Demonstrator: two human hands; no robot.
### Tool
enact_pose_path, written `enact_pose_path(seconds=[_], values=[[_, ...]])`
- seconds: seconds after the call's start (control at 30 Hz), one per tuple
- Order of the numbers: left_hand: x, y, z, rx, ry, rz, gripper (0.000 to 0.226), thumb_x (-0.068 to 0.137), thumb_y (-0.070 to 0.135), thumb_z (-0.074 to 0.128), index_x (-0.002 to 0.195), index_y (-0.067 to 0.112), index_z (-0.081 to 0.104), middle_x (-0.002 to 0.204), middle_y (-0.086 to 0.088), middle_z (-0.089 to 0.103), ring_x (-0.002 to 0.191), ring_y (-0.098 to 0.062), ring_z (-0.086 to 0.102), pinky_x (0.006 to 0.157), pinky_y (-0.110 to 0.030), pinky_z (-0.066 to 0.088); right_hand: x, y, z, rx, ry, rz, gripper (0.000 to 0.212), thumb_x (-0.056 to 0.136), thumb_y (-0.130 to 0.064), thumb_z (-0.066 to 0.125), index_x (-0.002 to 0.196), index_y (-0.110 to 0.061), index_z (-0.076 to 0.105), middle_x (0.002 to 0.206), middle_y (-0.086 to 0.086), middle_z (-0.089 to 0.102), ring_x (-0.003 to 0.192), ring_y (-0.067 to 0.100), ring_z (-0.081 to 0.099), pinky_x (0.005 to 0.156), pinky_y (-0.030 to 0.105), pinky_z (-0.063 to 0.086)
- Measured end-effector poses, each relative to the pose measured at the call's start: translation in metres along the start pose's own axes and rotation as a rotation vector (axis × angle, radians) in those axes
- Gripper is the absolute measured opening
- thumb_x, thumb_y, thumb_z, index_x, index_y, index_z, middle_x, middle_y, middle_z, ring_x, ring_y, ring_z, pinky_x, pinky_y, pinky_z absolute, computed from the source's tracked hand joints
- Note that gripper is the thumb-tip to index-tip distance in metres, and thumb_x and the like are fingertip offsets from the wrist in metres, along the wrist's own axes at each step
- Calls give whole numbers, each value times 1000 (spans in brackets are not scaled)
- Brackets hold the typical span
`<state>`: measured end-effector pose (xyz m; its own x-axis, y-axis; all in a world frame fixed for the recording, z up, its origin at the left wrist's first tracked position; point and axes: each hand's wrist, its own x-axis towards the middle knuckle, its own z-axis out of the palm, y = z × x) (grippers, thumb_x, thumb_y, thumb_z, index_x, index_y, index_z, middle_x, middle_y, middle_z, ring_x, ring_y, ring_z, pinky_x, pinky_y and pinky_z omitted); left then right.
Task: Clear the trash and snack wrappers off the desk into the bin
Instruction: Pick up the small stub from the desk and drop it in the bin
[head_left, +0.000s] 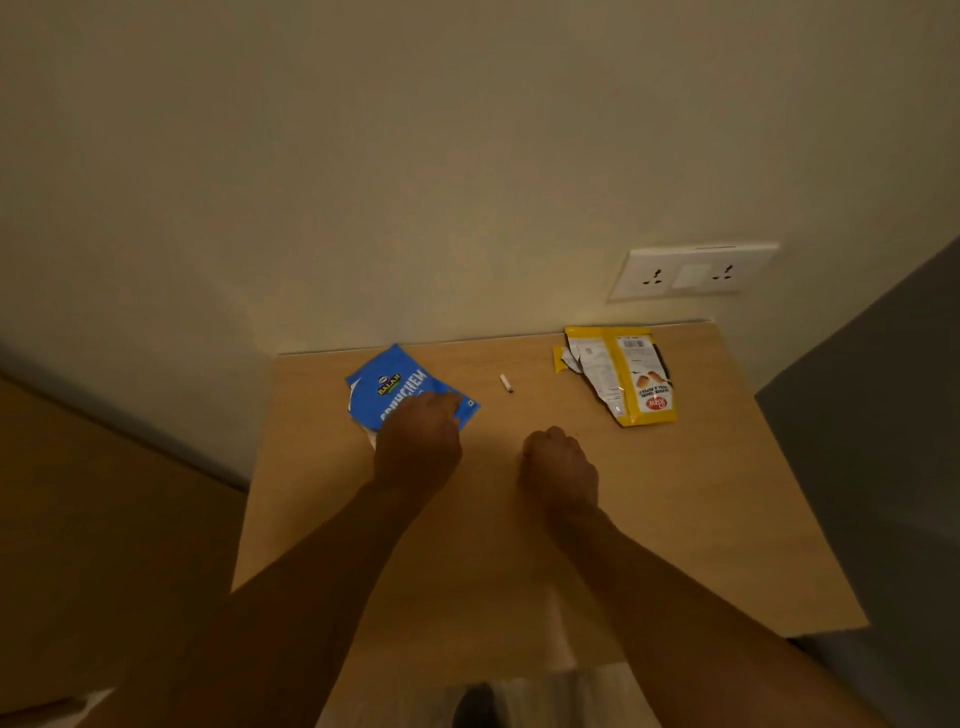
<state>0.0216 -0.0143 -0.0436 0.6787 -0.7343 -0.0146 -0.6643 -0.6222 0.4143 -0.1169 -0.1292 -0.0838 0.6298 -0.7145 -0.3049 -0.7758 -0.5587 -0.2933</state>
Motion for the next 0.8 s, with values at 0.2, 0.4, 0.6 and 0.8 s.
enact_pose_path(seconds=[0.2,0.4,0.6,0.8], values=[[74,18,24,347,-111,278,44,94,16,51,138,21,50,132,-5,57,116,-30,51,93,-42,41,4,22,-34,219,125,-87,17,100,-36,57,97,-23,67,97,-3,75,89,19,70,79,40,57],[101,25,44,438,-267,279,38,95,18,54,132,25,55,128,-7,55,113,-31,54,91,-45,46,16,54,-47,411,210,-82,13,93,-32,70,83,-23,69,83,-10,75,78,10,69,75,40,58],[88,40,52,398,-169,188,22,94,23,55,112,13,60,113,-10,58,97,-32,59,80,-41,48,2,77,-36,466,222,-26,4,89,-24,70,85,-26,70,78,-11,71,76,11,66,72,41,58],[56,105,34,-54,-46,31,14,89,30,63,89,19,72,93,-7,75,91,-31,67,78,-37,49,-25,108,-83,561,360,42,10,84,-23,64,87,-24,74,87,-4,78,82,18,71,71,26,51]])
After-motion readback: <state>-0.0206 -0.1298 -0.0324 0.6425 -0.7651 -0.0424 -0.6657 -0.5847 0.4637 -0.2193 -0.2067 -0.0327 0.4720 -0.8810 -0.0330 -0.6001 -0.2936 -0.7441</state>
